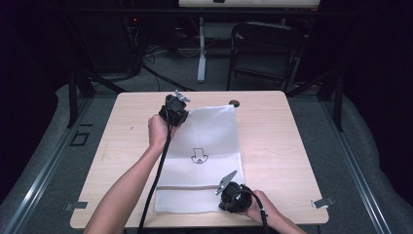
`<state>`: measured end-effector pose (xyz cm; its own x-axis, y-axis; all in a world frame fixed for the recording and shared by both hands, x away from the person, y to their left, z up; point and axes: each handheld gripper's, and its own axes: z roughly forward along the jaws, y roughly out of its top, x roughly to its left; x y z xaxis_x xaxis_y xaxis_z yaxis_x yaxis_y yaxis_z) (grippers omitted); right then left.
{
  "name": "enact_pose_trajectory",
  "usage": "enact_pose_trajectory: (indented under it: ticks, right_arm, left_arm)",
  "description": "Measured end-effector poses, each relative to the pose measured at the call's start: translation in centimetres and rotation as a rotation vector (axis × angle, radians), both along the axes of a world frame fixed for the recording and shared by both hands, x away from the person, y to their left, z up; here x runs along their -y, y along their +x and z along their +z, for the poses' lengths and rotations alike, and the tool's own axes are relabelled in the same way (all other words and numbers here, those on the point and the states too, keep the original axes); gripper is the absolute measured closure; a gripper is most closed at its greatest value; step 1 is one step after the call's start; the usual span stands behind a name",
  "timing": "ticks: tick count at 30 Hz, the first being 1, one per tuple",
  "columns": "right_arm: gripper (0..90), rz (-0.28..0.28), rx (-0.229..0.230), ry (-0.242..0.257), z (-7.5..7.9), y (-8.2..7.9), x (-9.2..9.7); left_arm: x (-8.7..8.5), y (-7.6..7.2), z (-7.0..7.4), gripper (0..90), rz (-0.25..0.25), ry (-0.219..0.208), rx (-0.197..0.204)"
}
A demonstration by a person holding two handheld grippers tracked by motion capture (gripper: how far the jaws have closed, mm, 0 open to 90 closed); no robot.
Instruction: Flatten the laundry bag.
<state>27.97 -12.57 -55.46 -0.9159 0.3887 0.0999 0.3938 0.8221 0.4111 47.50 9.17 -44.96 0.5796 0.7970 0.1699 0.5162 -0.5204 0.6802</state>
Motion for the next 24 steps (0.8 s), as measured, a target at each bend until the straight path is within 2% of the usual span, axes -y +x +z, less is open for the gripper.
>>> enact_pose_trajectory:
  ticks: [5, 6, 8, 10, 13, 16, 17, 19, 21, 24]
  right_arm:
    - [90.0, 0.001, -0.004, 0.001, 0.0, 0.0, 0.0]
    - [90.0, 0.001, -0.006, 0.002, 0.0, 0.0, 0.0]
    - [89.0, 0.006, -0.009, 0.002, 0.0, 0.1, 0.0]
    - [84.9, -0.002, -0.003, 0.011, 0.1, 0.0, 0.0]
    - [78.7, -0.01, -0.007, 0.039, 0.1, 0.0, 0.0]
    - [65.2, -0.017, -0.003, 0.05, 0.5, 0.0, 0.1]
    - [60.5, -0.029, -0.004, 0.07, 0.6, 0.0, 0.2]
    - [48.8, -0.047, -0.003, 0.068, 1.1, 0.2, 0.6]
    - [35.8, -0.068, 0.002, 0.071, 1.4, 0.4, 1.1]
    - [26.1, -0.104, 0.021, 0.085, 1.9, 0.7, 2.0]
  left_arm:
    - [-0.2, 0.4, 0.2, 78.5, 0.021, -0.018, 0.012]
    - [-0.3, 0.5, 0.4, 70.9, 0.029, -0.017, 0.009]
    - [-0.6, 0.6, 0.6, 62.3, 0.042, -0.023, 0.027]
    - [-0.9, 0.5, 0.8, 51.4, 0.046, -0.044, 0.024]
    - [-1.2, 0.2, 0.9, 41.3, 0.036, -0.077, 0.017]
    - [-1.4, -0.5, 1.0, 31.9, 0.015, -0.092, 0.008]
    - [-1.5, -0.7, 0.9, 28.7, 0.009, -0.096, 0.005]
    - [-1.6, -1.3, 0.7, 22.5, -0.008, -0.1, -0.006]
    - [-1.8, -1.9, 0.4, 20.4, -0.024, -0.102, -0.017]
    - [-2.1, -2.8, 0.1, 17.2, -0.044, -0.114, -0.038]
